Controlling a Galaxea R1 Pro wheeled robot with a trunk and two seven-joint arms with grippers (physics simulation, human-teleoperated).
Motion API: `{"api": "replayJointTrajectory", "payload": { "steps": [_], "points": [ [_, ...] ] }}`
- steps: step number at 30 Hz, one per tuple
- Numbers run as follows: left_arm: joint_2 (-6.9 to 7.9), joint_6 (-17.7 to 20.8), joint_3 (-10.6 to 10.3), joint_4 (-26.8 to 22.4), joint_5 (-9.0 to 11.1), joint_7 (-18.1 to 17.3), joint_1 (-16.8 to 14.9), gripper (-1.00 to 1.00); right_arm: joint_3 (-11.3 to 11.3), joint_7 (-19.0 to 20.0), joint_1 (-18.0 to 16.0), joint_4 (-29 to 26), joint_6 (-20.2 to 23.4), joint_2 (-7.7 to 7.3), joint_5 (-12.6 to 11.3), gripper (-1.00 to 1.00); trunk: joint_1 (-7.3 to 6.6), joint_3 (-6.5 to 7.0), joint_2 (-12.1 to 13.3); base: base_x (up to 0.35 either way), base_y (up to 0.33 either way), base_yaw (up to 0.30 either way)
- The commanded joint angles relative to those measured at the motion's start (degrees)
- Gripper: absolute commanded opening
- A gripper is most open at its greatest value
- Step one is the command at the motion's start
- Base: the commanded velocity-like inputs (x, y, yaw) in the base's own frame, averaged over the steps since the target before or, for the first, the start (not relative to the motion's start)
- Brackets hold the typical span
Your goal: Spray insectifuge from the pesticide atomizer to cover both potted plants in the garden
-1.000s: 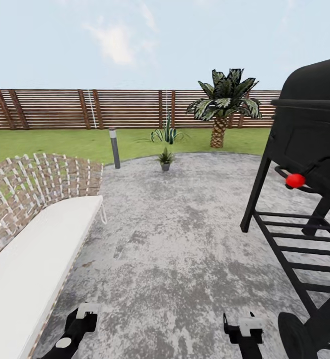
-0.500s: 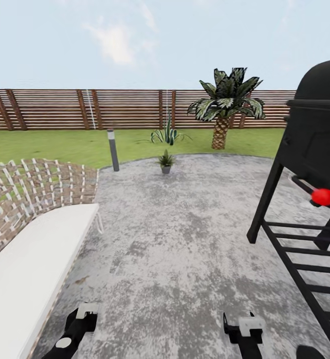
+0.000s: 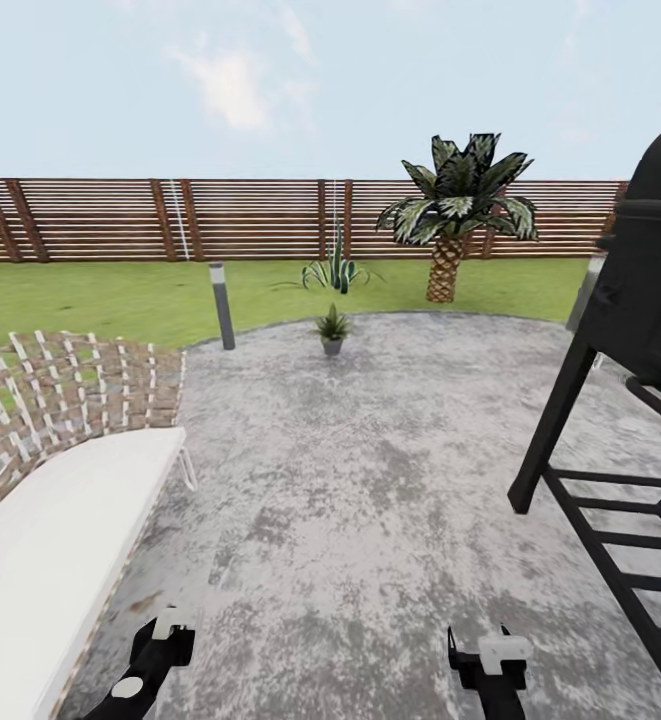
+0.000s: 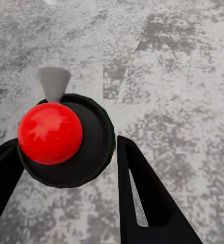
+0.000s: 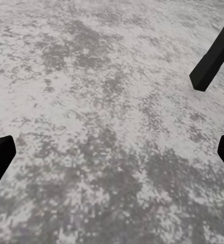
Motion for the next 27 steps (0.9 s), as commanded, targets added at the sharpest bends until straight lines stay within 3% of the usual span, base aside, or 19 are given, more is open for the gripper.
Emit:
{"api": "replayJointTrajectory", "payload": {
  "steps": [1,27],
  "points": [
    [-0.02,-0.3,0.4,0.1,-0.6,0.1,-0.1,-1.00,-0.2,-0.3,0.0,0.1,-0.1,0.01,0.7,1.00,0.02,-0.05,0.0,0.338,0.000,0.000],
    [-0.02,-0.3,0.4,0.1,-0.5,0.1,-0.1,-1.00,-0.2,-0.3,0.0,0.1,-0.1,0.01,0.6,1.00,0.02,-0.05,0.0,0.338,0.000,0.000]
  ]
}}
